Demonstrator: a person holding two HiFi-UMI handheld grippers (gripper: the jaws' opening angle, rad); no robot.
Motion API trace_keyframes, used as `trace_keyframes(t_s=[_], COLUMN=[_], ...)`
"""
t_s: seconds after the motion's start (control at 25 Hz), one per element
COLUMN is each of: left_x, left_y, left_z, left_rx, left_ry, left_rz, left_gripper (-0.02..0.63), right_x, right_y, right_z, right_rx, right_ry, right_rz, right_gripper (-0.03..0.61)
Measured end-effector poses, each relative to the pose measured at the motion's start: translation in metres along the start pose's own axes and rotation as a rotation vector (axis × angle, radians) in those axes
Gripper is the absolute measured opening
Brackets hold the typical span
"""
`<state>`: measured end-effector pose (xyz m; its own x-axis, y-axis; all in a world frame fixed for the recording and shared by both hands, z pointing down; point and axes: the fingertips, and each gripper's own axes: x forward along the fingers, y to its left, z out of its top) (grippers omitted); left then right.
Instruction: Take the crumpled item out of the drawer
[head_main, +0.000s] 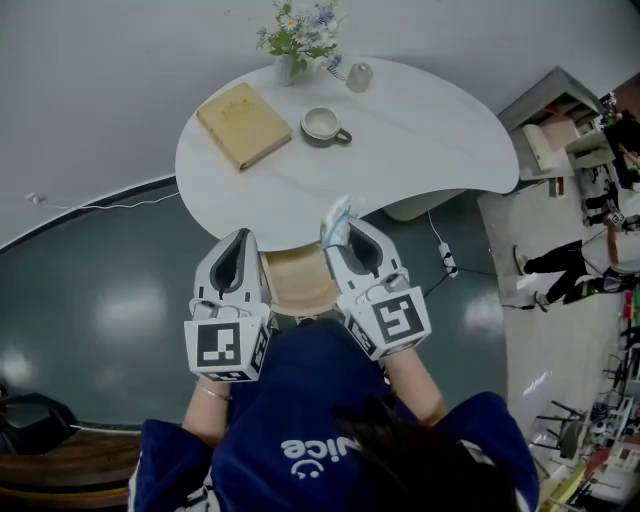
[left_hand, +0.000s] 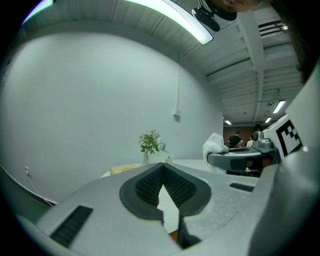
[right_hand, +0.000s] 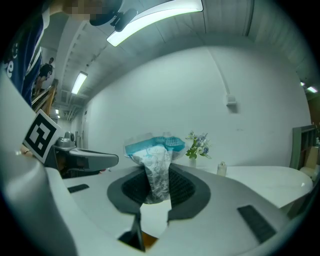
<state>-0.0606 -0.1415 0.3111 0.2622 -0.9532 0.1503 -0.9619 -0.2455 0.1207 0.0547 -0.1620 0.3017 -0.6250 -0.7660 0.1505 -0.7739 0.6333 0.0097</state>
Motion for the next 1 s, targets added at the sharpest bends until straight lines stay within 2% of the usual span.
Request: trace_keyframes(t_s=[1.0], left_x=[0.009], left_y=[-0.003], left_z=[-0.003], left_rx=[0.003], left_ry=[0.001], left_rz=[0.021], left_gripper=[0.005], right_x=[0.001], right_y=[-0.013], right_z=[-0.008], right_rx=[0.038], right_ry=[-0.005], right_rz=[0.002], right_gripper=[0.087])
